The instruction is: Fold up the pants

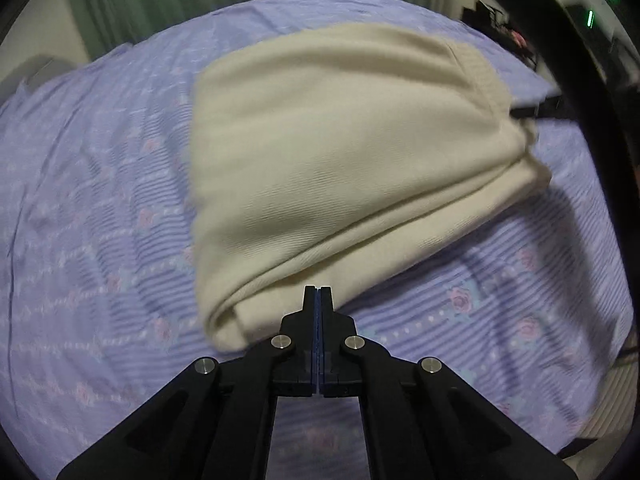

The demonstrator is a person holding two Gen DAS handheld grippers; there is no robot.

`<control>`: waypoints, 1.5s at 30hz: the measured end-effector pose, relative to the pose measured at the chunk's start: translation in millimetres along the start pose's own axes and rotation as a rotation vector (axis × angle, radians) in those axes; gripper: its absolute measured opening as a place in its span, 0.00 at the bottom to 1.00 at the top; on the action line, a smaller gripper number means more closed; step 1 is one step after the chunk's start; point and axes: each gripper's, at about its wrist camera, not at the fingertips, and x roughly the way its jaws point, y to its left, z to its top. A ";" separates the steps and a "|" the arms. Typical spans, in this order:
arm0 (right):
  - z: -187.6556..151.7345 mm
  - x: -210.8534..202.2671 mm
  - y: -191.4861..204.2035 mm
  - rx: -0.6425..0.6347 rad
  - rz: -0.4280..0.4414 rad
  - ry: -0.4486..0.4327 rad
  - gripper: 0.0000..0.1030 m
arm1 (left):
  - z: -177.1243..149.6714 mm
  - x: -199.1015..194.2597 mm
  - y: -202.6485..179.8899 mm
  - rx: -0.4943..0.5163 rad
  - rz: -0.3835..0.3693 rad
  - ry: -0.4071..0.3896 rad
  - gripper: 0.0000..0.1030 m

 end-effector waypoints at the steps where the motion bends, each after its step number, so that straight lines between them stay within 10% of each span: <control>1: 0.9 2.8 0.1 -0.001 -0.011 0.006 0.08 | -0.4 -6.5 3.3 -0.021 0.011 -0.008 0.02; 5: -0.4 3.9 15.1 -0.066 -0.136 -0.005 0.28 | -2.1 -30.1 14.0 -0.096 0.050 -0.055 0.52; 11: -3.6 -50.2 18.7 -0.020 -0.251 -0.169 0.58 | -8.9 -54.0 27.5 -0.151 0.152 -0.133 0.64; 23: 116.3 1.4 199.2 -0.635 0.195 -0.162 0.58 | -23.0 -22.6 48.9 -0.100 0.098 -0.185 0.55; 37: 122.2 116.7 299.5 -0.768 0.176 0.088 0.56 | -35.3 9.9 91.2 -0.288 -0.119 -0.161 0.25; 45: 120.2 124.0 298.9 -0.742 0.171 0.108 0.22 | -37.5 8.9 77.4 -0.251 -0.098 -0.166 0.10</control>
